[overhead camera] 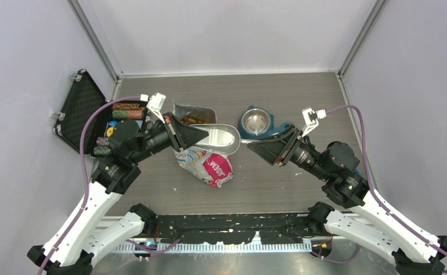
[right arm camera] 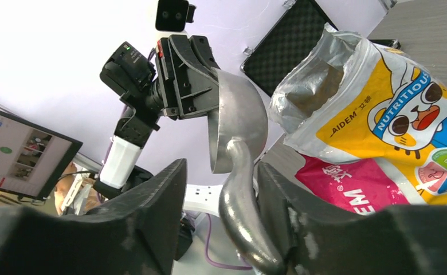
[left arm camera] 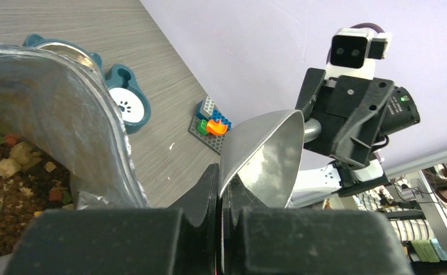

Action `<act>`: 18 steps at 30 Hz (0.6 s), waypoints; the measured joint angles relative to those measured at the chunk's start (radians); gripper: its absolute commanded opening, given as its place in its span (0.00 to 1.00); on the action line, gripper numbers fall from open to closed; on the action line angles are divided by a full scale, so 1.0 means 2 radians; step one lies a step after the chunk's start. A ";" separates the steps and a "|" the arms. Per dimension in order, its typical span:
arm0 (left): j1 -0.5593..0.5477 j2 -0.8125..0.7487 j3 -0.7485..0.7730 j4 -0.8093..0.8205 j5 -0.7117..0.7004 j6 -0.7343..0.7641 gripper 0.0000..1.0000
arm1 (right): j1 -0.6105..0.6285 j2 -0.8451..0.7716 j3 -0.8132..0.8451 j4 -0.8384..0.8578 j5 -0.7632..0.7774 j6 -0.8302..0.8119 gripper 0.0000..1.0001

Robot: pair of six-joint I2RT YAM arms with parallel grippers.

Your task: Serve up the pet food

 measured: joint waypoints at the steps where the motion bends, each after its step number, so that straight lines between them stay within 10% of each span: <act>1: 0.000 0.000 0.000 0.002 0.002 -0.001 0.00 | -0.001 0.001 0.000 0.002 -0.002 0.002 0.50; 13: 0.000 0.002 0.002 0.012 0.012 -0.001 0.00 | -0.004 0.003 -0.002 0.013 -0.011 0.010 0.07; 18: 0.000 0.016 0.016 0.003 0.014 0.004 0.00 | -0.007 0.006 -0.002 0.013 -0.015 0.007 0.05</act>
